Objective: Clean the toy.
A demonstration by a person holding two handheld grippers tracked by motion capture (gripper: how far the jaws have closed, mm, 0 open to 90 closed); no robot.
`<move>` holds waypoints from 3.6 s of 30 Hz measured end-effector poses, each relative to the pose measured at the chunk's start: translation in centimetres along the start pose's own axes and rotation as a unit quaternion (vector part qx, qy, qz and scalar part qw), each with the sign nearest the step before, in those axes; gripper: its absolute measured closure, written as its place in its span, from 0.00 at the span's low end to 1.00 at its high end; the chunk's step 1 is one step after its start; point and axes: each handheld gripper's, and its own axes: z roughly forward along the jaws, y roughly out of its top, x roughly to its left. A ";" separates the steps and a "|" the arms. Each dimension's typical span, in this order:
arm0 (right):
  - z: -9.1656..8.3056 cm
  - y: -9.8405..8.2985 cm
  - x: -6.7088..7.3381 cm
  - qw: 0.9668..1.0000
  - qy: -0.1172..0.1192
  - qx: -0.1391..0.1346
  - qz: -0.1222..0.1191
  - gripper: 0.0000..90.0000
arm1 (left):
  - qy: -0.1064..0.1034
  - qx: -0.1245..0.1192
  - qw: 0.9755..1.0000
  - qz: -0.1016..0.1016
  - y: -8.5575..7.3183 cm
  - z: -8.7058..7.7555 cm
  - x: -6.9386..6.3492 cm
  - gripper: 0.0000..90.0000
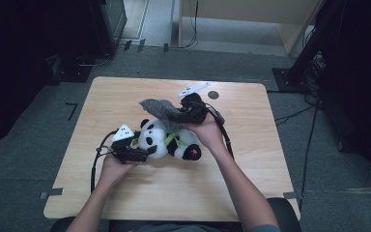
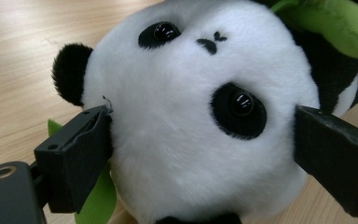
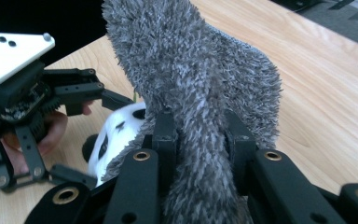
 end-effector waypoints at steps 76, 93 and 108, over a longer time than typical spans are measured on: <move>-1.8 1.9 -2.1 0.998 -0.061 0.018 0.008 0.80 | 0.008 0.014 1.000 -0.016 0.3 -0.3 -0.2 0.26; 6.3 2.6 2.2 0.998 0.003 0.063 -0.018 0.76 | 0.006 0.007 1.000 -0.019 0.2 -0.2 -0.1 0.21; 6.7 1.3 1.7 0.999 0.017 0.050 -0.012 0.75 | 0.021 0.025 0.999 -0.021 0.4 -0.2 -0.4 0.36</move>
